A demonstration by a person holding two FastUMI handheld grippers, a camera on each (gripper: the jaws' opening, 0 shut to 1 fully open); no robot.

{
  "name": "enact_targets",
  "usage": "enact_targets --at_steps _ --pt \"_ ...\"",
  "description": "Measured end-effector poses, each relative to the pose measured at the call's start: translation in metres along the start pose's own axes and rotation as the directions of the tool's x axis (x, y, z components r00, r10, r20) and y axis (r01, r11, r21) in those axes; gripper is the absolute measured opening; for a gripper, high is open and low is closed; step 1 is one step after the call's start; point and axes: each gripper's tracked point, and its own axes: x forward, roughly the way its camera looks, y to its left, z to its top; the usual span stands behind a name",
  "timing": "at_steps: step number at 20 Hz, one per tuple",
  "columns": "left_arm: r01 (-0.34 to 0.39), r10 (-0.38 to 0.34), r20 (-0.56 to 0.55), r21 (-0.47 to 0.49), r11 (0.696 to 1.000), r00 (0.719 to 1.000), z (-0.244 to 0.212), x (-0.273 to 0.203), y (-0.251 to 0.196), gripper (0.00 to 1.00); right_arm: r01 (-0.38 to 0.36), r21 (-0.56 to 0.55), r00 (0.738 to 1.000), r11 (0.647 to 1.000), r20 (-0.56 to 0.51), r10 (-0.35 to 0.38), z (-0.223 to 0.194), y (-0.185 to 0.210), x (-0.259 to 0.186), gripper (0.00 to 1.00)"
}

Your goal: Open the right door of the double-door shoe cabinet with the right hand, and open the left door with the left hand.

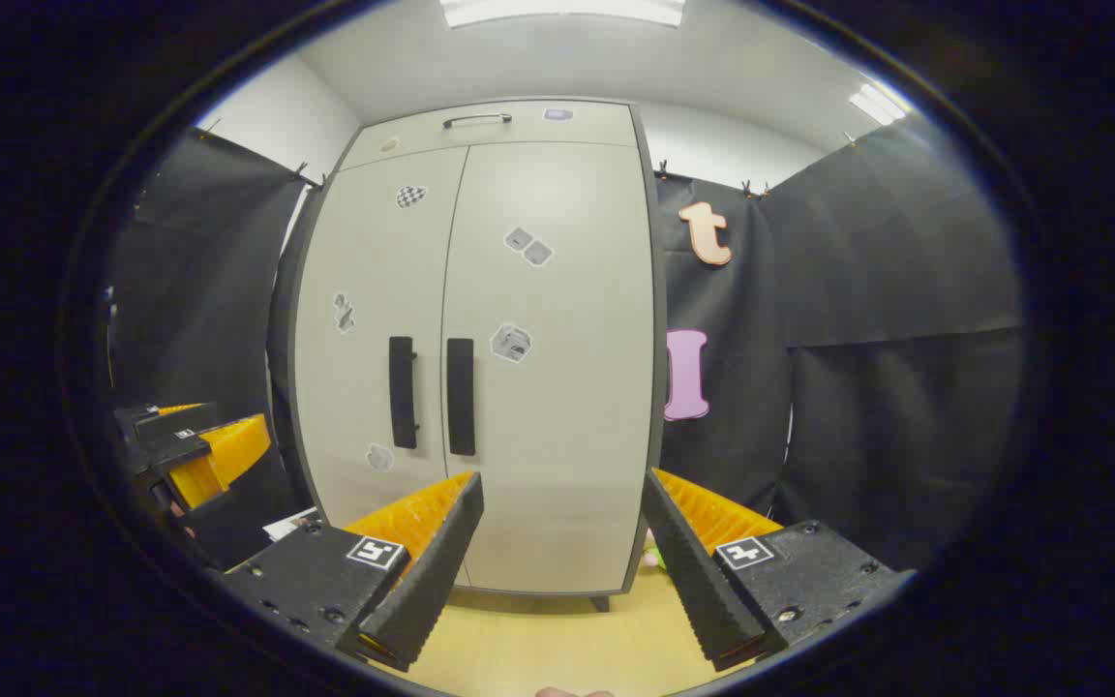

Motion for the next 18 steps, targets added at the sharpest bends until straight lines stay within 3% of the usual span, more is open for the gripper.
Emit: enact_targets --at_steps 5,10,18 --pt "-0.020 0.020 0.014 -0.019 1.000 1.000 0.000 -0.012 -0.006 0.96 -0.030 -0.028 0.999 0.999 -0.017 0.030 0.000 -0.009 -0.002 1.00" --pt "-0.094 0.095 0.054 -0.025 0.995 0.994 0.012 -0.030 -0.004 0.96 -0.075 -0.030 0.997 0.997 -0.016 0.074 -0.002 -0.017 -0.008 1.00" --pt "-0.063 0.063 0.024 -0.009 0.998 0.998 -0.002 -0.021 -0.004 0.96 -0.035 -0.015 0.999 0.999 -0.016 0.035 -0.007 -0.011 -0.016 1.00"
